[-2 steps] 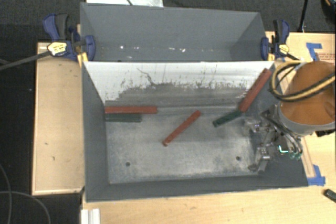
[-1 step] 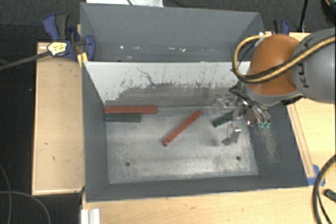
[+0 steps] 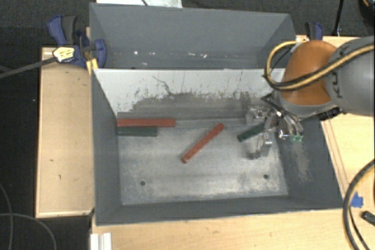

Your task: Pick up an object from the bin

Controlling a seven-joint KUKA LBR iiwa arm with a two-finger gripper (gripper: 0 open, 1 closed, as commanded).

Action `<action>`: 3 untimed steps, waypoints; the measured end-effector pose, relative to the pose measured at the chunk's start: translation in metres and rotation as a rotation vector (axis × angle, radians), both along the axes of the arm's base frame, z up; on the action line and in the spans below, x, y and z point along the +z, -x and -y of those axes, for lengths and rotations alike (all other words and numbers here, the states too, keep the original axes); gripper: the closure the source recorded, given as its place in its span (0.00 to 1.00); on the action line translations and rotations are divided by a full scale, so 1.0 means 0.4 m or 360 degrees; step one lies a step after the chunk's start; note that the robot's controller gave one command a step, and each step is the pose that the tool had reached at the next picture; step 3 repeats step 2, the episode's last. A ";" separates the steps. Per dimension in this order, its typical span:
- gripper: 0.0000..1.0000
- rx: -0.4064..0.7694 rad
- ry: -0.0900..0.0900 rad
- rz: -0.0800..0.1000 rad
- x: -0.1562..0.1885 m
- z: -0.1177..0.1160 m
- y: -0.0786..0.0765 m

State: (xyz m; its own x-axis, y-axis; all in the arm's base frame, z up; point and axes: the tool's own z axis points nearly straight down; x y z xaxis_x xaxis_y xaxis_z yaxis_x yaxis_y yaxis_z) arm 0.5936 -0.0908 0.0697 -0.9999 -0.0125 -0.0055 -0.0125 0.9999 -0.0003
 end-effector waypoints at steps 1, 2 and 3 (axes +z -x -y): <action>1.00 0.0010 0.0001 0.0001 0.003 -0.002 0.000; 1.00 -0.0019 0.0001 0.0010 0.367 -0.012 0.028; 1.00 -0.0019 0.0001 0.0010 0.367 -0.012 0.028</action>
Offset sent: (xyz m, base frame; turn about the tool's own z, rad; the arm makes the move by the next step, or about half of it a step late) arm 0.0000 0.0000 0.0000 0.0000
